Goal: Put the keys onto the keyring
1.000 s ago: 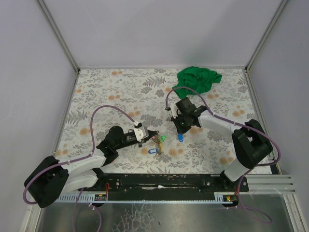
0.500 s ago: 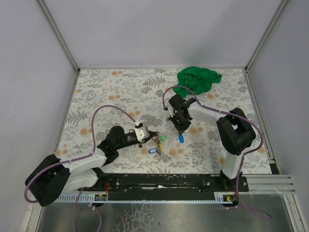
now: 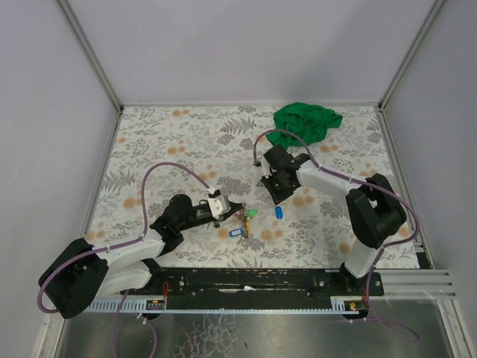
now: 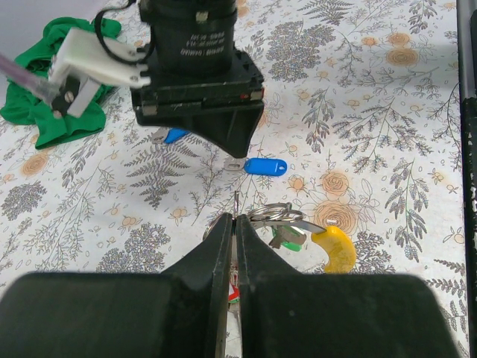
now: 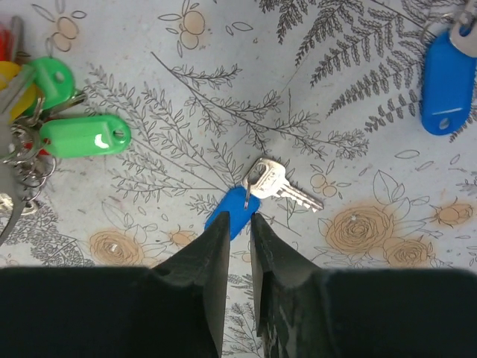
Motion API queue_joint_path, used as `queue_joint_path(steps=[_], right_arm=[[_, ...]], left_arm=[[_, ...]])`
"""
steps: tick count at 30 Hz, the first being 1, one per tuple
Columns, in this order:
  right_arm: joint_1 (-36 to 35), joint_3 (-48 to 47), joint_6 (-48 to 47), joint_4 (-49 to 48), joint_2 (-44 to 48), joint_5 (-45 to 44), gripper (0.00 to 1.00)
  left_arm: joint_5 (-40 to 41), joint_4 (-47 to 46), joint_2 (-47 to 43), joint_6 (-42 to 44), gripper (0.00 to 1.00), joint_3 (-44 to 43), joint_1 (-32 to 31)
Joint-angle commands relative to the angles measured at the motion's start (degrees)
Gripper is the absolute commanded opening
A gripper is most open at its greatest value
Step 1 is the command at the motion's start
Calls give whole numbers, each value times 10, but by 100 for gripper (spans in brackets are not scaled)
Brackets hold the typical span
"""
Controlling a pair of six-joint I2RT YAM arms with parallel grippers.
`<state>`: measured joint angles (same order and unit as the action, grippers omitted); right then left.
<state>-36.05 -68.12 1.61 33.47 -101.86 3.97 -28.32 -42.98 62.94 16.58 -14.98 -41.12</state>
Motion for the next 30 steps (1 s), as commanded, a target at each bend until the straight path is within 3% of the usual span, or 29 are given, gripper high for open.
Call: queue_joint_path(steps=[1,13,19,30], right_arm=[[-6,51,15,-64,82,-11,24],[-6,228,30,-291,195,-11,25],[-6,187,34,-232,150,-17,25],[-6,6,20,11,31,-19,28]], left_arm=[[-4,-38,-8,-1,0,-11,-2],[-3,-45,-5,-3,0,-10,-2],[-3,-43,-6,-3,0,-10,-2],[-4,-40,-11,-2,0,-11,-2]])
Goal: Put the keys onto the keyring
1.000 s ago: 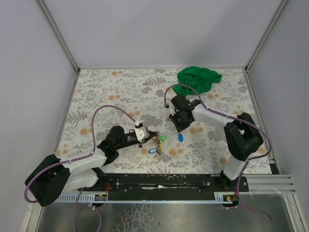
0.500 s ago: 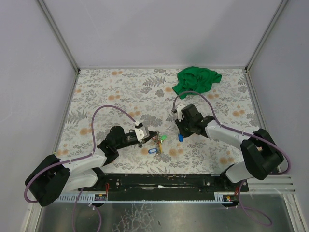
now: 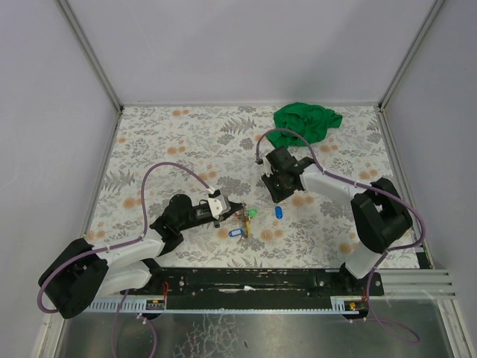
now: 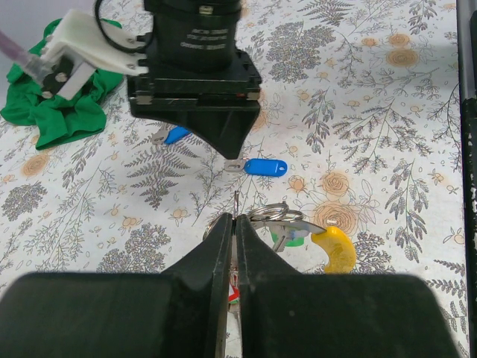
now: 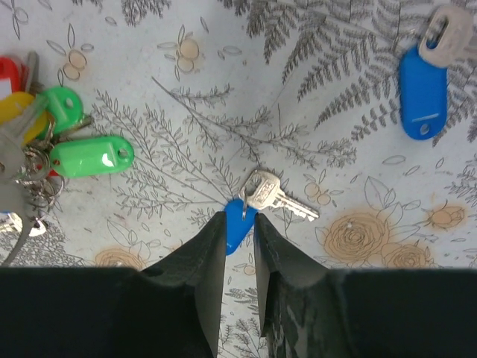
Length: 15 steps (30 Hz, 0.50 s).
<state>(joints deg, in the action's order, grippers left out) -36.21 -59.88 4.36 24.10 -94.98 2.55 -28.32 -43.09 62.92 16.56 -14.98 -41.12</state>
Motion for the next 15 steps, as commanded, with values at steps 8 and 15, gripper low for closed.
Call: queue_joint_path(steps=[8,15], right_arm=[[-4,-172,-39,217,-128,9,29],[-4,-225,-59,269,-176,13,28]], left_arm=[[-3,-38,-14,-1,0,-9,-2],[-3,-38,-14,0,0,-8,-2]])
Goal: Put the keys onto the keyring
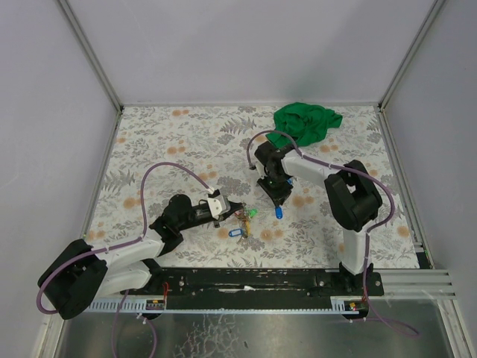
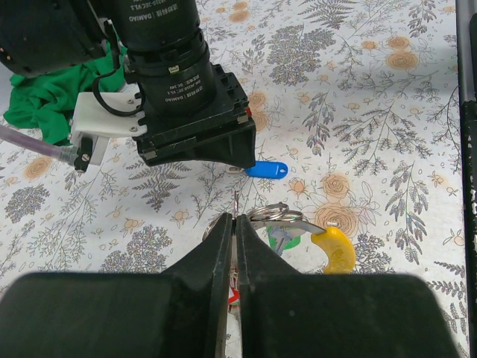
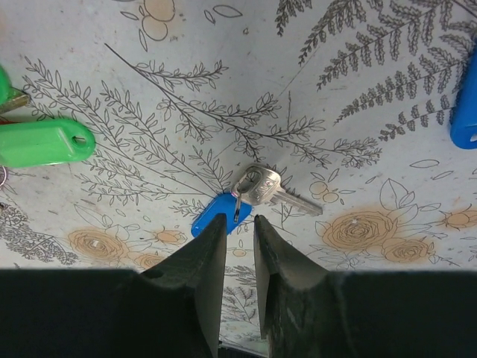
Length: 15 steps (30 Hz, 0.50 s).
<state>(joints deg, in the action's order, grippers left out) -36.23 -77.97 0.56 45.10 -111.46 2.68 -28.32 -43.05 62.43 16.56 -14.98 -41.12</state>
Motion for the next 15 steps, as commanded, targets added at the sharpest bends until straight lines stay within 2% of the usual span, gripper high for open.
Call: queue_joint_path(steps=[1,15], right_arm=[[-4,-51,-24,64,-18,14,27],[-4,-92,-34,99,-56,27,22]], left_arm=[[-3,-39,-9,0,0,-8,-2],[-4,-39,-8,1,0,-9,-2]])
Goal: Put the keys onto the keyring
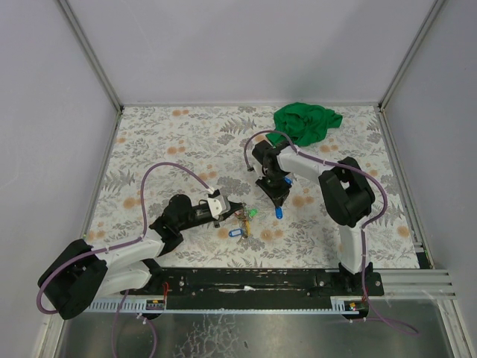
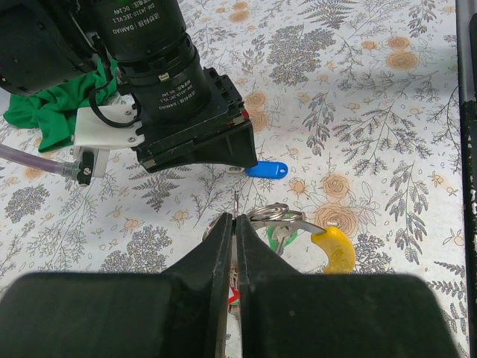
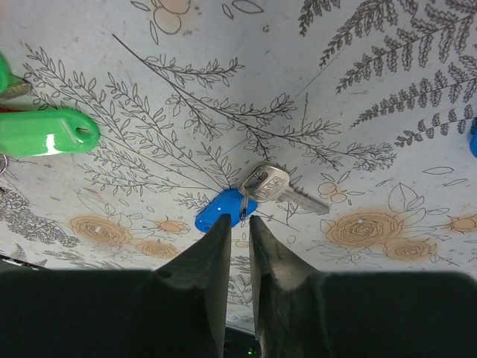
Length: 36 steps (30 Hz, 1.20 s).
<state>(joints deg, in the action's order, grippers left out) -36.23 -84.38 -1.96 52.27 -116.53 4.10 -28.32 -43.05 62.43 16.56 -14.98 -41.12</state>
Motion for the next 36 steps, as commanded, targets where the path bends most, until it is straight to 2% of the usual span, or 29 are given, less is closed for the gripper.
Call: queue_joint_path(steps=[1,23,29,36], right_arm=[[-4,-29,-9,29,-7,13,22],[-4,-41,-8,29,-32,5,17],[-4,-32,-5,25,-13,2,12],[-4,10,-12,-5,51,0,0]], left_arm=[[-5,-38,-9,1,0,-9,-2],[-6,-36,-8,1,0,-9,-2],[-6,-35,-9,2,0,-9,-2],[-5,-37,-7,1,0,-9,-2]])
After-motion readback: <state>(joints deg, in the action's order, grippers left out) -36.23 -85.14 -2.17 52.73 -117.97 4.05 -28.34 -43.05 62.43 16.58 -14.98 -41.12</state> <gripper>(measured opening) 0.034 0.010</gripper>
